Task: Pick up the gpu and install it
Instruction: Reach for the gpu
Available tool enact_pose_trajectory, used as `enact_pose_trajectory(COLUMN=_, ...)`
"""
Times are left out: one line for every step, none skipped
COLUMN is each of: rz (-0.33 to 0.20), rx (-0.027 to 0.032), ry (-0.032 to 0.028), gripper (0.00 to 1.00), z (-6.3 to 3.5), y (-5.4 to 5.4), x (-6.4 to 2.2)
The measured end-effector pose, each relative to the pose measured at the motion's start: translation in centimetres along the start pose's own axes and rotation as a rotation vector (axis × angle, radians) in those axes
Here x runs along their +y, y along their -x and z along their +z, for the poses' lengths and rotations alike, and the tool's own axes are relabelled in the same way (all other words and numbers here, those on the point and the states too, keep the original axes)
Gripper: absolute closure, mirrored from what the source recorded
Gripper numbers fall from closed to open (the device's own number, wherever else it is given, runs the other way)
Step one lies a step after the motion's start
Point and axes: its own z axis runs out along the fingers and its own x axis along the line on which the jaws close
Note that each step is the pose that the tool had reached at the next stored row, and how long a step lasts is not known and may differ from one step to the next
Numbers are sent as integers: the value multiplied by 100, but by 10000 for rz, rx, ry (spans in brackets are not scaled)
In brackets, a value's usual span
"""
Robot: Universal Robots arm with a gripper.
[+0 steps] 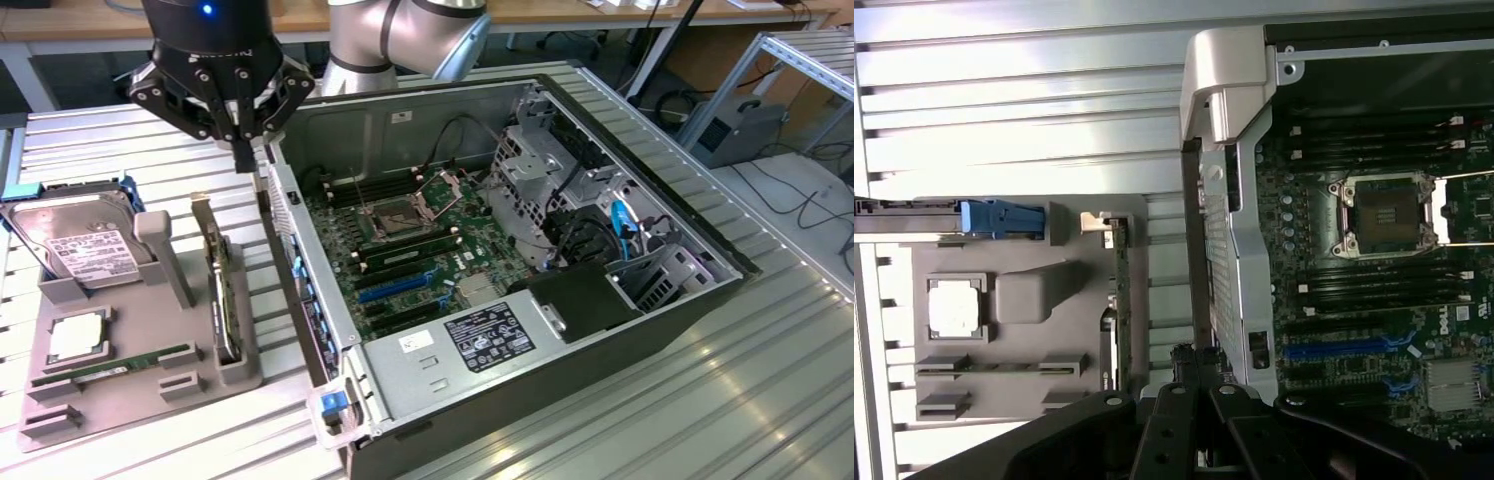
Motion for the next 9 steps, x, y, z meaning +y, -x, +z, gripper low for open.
enact_pose_trajectory(rz=1, rx=0, ry=0, gripper=89, z=0, y=-3, x=0)
enact_pose_trajectory(rz=0, rx=0, ry=0, gripper=89, z=0, y=-8, x=-1)
enact_pose_trajectory(rz=0, rx=-1, ry=0, gripper=89, z=0, y=-13, x=-1)
enact_pose_trajectory(rz=0, rx=0, ry=0, gripper=89, z=0, y=-16, x=-1)
enact_pose_trajectory(rz=0, rx=-1, ry=0, gripper=89, z=-1, y=-20, x=-2)
enact_pose_trajectory(rz=0, rx=-1, ry=1, gripper=89, z=-1, y=-26, x=-2)
enact_pose_trajectory(rz=1, rx=0, ry=0, gripper=89, z=-1, y=-33, x=-3)
enact_pose_trajectory(rz=1, rx=0, ry=0, gripper=89, z=-1, y=-36, x=-3)
enact_pose_trajectory(rz=0, rx=0, ry=0, gripper=89, z=-1, y=-41, x=-3)
